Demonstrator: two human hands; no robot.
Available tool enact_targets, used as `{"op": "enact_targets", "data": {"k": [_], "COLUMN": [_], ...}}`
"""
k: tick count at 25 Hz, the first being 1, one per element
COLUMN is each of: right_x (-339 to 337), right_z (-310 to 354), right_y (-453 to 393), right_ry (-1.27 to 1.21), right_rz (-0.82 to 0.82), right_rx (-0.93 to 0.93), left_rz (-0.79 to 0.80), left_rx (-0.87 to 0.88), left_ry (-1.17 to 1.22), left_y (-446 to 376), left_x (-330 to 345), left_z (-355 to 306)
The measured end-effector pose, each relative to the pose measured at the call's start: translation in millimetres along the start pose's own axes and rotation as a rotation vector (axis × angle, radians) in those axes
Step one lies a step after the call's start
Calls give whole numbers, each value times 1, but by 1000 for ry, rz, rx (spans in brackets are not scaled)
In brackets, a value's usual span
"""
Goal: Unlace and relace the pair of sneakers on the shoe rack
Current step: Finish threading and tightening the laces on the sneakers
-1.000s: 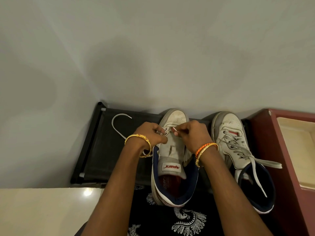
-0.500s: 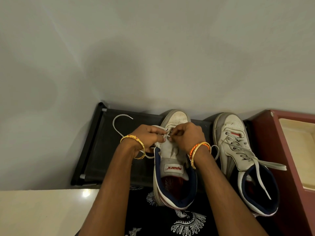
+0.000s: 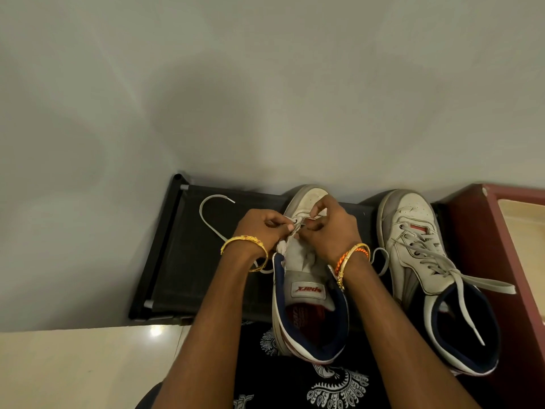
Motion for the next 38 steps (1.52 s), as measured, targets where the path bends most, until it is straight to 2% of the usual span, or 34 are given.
{"op": "enact_targets", "data": {"k": [3,6,8,10,11,13,14,15,16,17,19,21,22,24,27,29,32,34,35,36,37,38], "right_x": [-9,-19,-22,-25,-27,-30,-31,-32,-31,-30,-28,-25,-24,-21,-20,-22,-24,-26,-26,-27,-27,-27], "right_z": [7,0,-16,-25,-26,-31,-33,-37,-40,-43,-44,-42,-42,-42,-44,-46,-51,-52,-52,-50,-49,-47], "right_y": [4,13,22,26,27,27,27,27,27,26,24,22,21,20,20,20,20,21,21,22,23,24], "right_ry": [-72,164,278,245,222,173,145,114,85,66,64,73,73,65,55,45,7,0,3,9,11,8], "right_rz": [39,87,111,99,88,70,62,58,57,57,69,77,79,84,84,85,88,101,110,120,133,145], "right_rx": [-11,-6,87,148,169,210,235,262,288,308,315,302,299,296,288,290,317,334,335,334,333,335], "left_rz": [-63,-218,-409,-652,-759,-843,-840,-810,-757,-672,-382,-158,-120,-151,-233,-363,-601,-640,-633,-626,-616,-594], "left_rx": [67,27,3,-69,-127,-248,-293,-317,-276,-159,92,180,192,198,184,135,-42,-195,-261,-303,-314,-265], "left_ry": [-138,-89,28,303,534,1012,1076,945,683,400,-54,-423,-543,-600,-485,-239,433,892,1025,1036,923,712], "left_y": [0,-2,0,10,17,24,24,24,19,13,1,1,3,2,3,5,15,17,18,18,20,19], "left_x": [-3,-30,-66,-109,-125,-135,-135,-135,-134,-127,-77,-27,-13,-4,-15,-39,-83,-92,-92,-91,-93,-95], "left_z": [-8,-2,5,23,35,60,67,66,58,40,4,-10,-14,-17,-19,-17,9,35,43,48,46,41]}}
Point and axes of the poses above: each hand's wrist, its own y-axis away from the middle knuckle, its own x-axis out of the palm, z = x × y, the point moved 10 cm from there along -y, towards the middle knuckle, and after that the axes turned 5 degrees about -z, right-handed, at the moved point
